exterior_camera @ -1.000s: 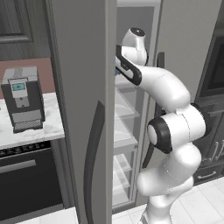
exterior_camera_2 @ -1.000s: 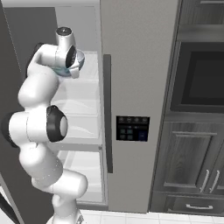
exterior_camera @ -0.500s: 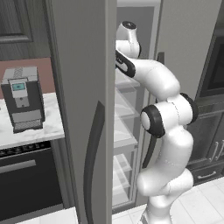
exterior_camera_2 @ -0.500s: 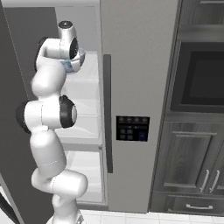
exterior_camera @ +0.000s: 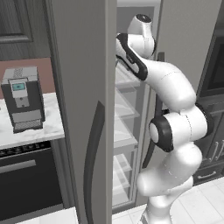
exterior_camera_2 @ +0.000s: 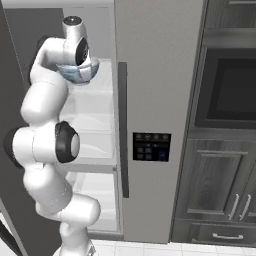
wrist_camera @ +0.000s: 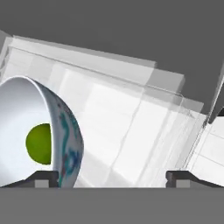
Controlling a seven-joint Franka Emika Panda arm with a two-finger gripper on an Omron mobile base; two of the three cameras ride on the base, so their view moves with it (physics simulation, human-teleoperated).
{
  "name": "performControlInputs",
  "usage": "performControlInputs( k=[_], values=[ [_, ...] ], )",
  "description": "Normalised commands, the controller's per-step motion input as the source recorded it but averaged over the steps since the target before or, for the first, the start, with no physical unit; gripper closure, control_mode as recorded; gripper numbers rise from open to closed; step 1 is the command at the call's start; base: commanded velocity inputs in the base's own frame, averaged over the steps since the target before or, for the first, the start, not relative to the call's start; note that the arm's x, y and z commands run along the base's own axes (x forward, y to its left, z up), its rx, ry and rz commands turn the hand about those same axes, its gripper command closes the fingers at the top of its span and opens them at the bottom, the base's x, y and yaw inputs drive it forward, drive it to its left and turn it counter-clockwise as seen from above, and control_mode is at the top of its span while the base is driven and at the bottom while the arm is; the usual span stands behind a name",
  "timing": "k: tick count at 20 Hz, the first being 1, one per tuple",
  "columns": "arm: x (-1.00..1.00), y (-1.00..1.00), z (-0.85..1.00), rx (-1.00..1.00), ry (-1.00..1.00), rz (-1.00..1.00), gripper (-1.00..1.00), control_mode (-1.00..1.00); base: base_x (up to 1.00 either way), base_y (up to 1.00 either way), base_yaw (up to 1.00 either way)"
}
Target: Move the mug from next to the sink to the open cabinet. Then, move the bowl with the lime to the fridge to clear the area for faucet cleaning.
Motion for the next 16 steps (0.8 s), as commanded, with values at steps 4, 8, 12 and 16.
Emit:
performControlInputs(
  k=[4,8,12,16],
  values=[
    [-1.00,-0.96,-0.88,0.09,-0.17,-0.02,-1.00,-1.00,0.00,0.00,0.00],
    [-1.00,-0.69,-1.00,0.01,-0.04,0.00,-1.00,-1.00,0.00,0.00,0.00],
    [-1.00,-0.23,-0.95,-0.05,0.02,0.00,-1.00,-1.00,0.00,0.00,0.00],
    [-1.00,-0.23,-0.69,-0.05,0.00,0.01,-1.00,-1.00,0.00,0.00,0.00]
  ],
)
